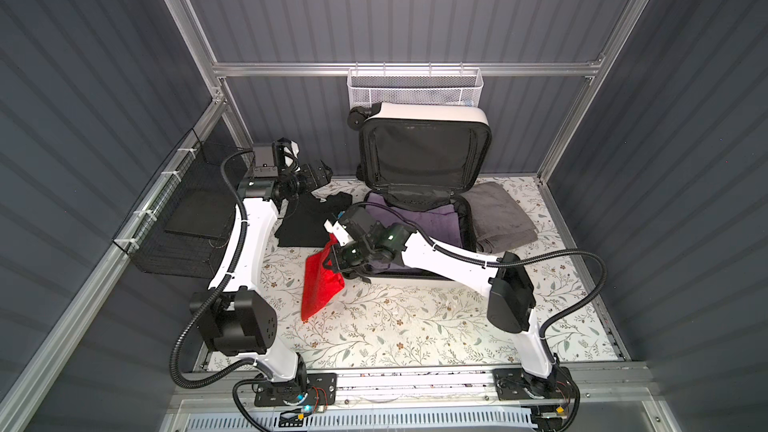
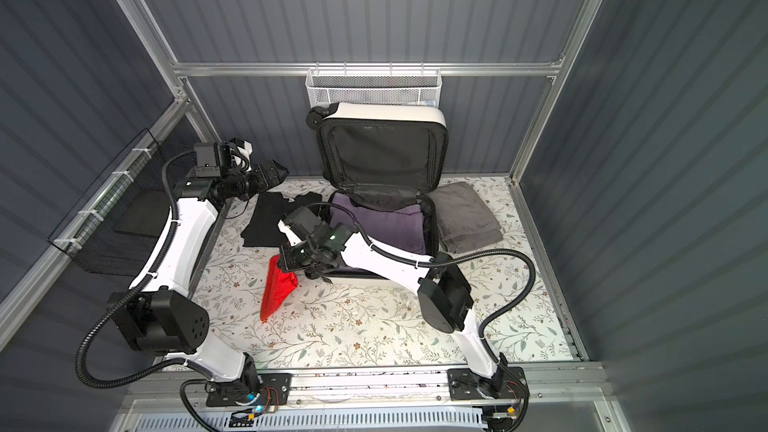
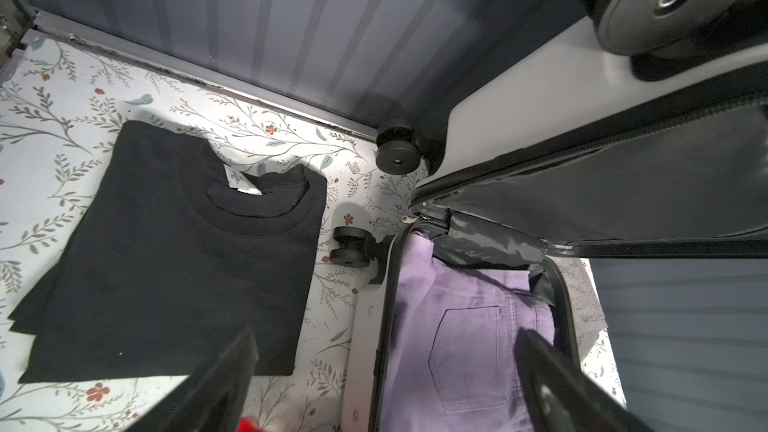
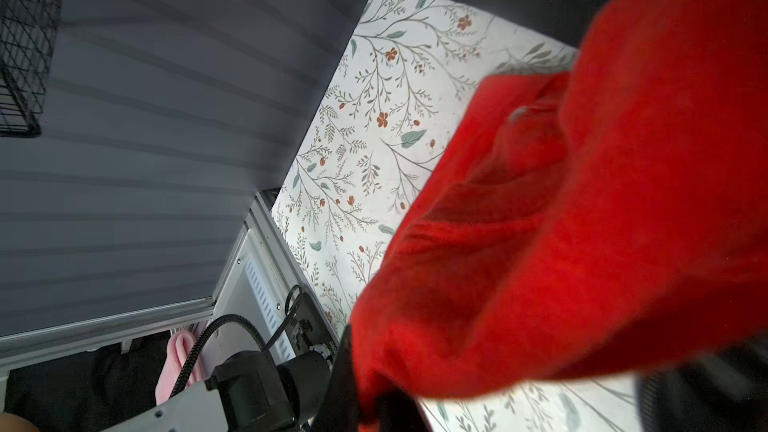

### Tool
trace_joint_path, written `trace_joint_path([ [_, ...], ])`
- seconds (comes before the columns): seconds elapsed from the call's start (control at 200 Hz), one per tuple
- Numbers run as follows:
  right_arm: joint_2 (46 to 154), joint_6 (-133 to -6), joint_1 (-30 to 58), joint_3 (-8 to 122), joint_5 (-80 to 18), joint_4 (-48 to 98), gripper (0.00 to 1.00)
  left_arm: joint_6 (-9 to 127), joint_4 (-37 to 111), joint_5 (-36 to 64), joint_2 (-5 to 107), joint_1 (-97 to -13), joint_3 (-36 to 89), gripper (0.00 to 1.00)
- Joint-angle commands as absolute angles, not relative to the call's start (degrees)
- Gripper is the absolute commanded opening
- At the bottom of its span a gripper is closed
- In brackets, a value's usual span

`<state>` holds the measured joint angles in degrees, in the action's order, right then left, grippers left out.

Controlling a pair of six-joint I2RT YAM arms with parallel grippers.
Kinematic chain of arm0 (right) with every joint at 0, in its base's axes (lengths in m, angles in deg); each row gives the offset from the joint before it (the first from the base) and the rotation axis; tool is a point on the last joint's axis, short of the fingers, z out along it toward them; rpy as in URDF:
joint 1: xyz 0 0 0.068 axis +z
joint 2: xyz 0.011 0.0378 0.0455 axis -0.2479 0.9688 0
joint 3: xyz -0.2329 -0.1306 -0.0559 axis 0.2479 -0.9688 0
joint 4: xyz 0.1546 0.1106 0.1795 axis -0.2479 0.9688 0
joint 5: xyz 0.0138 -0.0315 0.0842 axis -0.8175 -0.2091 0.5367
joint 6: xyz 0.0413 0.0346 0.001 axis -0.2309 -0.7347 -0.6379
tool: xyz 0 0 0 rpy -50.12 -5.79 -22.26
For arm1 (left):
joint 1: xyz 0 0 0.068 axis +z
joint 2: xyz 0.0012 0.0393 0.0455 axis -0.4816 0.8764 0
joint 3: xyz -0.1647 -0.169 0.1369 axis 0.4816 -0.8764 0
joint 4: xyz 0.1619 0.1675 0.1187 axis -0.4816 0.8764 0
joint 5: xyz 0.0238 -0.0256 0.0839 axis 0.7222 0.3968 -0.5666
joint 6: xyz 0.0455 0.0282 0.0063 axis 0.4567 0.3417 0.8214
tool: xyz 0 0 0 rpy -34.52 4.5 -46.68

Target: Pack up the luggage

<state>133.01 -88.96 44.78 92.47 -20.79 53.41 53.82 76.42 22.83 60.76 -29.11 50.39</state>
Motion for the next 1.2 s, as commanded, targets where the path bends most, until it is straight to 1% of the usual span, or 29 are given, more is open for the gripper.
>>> trace_joint_path([
  [0.0,129.42,-84.6,43.21,92.38,-18.37,58.16,0.0,52.39,74.8,25.68,57.85,-28.7,46.8,1.0],
  [0.265,122.85,-81.0,37.61,93.65,-15.87,64.19,0.0,49.69,70.2,29.67,52.5,-28.7,36.02,1.0],
  [0.305,122.1,-80.49,36.87,94.08,-15.54,64.93,0.0,49.36,69.98,29.78,51.88,-28.7,32.87,1.0],
  [0.49,120.74,-79.31,33.2,97.23,-13.59,68.32,0.0,47.08,68.28,31.55,49.26,-28.7,26.77,1.0],
  [0.59,120.49,-79.39,31.52,99.38,-12.78,69.3,0.0,44.58,65.87,34.88,48.02,-28.7,23.33,1.0],
  [0.9,120.02,-77.98,27.57,109.26,-13.54,74.65,0.0,36.55,60.03,41.37,44.45,-28.7,17.41,1.0],
  [1.0,119.15,-78.39,26.24,110.17,-13.99,74.47,0.0,33.03,57.44,44.0,44.34,-28.7,16.07,1.0],
  [1.196,117.45,-79.26,23.91,110.75,-14.13,73.58,0.0,23.62,47.66,49.44,44.22,-28.79,12.49,1.0],
])
